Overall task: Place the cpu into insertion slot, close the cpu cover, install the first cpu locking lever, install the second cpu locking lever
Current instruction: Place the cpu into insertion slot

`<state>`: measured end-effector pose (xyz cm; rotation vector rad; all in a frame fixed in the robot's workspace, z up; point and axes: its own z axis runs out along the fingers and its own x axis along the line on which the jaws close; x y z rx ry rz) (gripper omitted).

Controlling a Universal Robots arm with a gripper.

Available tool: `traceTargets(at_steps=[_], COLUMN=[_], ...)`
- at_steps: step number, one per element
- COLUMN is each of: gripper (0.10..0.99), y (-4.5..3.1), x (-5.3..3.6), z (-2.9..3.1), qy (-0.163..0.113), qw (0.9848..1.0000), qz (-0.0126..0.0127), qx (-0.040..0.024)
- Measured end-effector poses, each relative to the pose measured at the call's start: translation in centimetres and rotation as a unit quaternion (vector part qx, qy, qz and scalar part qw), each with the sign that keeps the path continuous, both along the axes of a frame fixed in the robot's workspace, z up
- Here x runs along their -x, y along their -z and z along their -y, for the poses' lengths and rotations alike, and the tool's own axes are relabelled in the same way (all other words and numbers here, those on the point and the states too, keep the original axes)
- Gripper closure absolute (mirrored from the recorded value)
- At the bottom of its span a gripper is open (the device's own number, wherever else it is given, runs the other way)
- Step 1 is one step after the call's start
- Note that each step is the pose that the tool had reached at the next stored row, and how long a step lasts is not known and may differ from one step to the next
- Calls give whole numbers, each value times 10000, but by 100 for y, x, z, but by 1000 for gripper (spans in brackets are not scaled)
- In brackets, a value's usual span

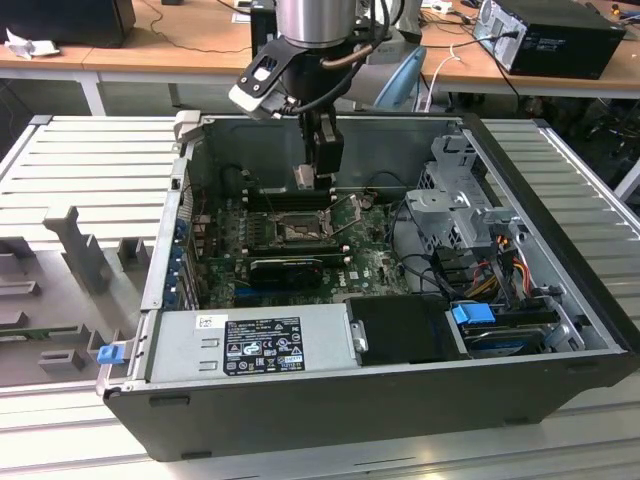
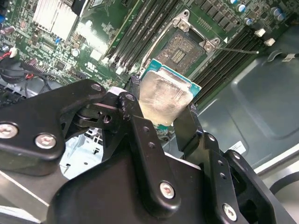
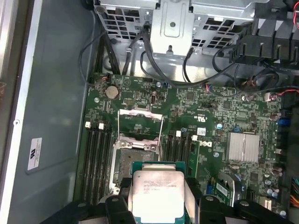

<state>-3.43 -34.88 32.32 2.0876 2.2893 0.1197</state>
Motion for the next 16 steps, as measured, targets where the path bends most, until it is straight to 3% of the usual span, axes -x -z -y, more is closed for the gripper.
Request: traceTargets(at_steps=[5,16], gripper=[557,557], y=[21,101], x=[0,-15], z=[0,0], qy=[303,382], qw=[9995,9993], qz=[-6,-6], qx=[8,8])
